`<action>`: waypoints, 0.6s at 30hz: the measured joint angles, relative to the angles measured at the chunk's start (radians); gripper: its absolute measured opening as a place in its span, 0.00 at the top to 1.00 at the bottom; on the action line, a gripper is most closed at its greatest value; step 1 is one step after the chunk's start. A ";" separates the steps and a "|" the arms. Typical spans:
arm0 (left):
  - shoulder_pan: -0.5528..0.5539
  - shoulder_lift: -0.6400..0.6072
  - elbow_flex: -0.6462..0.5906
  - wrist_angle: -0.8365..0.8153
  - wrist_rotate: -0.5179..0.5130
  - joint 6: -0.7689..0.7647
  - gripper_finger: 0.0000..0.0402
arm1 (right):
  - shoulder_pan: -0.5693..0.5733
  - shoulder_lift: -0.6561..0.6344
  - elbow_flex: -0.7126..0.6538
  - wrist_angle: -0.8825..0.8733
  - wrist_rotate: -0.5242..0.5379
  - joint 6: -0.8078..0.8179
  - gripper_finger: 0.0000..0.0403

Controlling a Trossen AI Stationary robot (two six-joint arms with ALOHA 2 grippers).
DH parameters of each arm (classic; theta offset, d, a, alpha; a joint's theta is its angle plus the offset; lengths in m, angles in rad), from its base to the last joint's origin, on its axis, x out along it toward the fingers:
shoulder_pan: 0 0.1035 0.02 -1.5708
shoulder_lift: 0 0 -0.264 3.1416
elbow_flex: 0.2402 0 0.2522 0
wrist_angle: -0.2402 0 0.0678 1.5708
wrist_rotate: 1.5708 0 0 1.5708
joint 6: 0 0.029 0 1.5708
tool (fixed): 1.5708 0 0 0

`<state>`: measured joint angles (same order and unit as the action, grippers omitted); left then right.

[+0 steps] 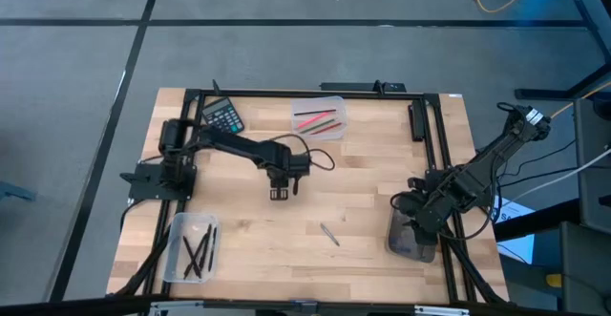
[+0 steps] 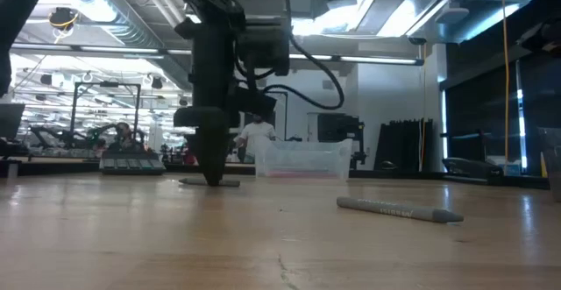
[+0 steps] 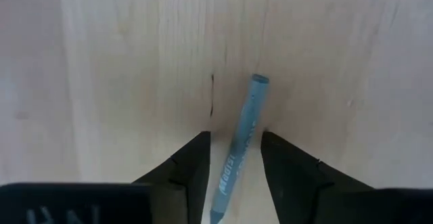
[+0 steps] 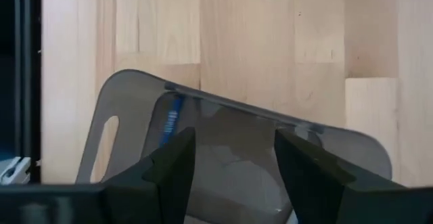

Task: Sort crayons/erasers/pens/pencils in bins
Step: Put the gray crayon into the black bin

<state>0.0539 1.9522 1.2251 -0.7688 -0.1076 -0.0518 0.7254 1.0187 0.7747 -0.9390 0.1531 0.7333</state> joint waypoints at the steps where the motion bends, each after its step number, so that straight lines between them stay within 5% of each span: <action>1: 0.010 0.000 -0.005 0.007 0.027 0.003 0.69 | 0.000 0.000 0.000 0.000 0.011 -0.005 0.49; 12: 0.045 -0.001 -0.024 0.030 0.088 -0.025 0.90 | 0.000 0.000 0.000 0.000 0.061 -0.013 0.49; 18: 0.024 0.003 -0.004 0.017 0.053 -0.071 0.97 | 0.000 0.000 0.000 0.016 0.238 -0.030 0.49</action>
<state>0.0781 1.9550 1.2209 -0.7519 -0.0546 -0.1225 0.7254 1.0191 0.7746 -0.9227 0.3916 0.7036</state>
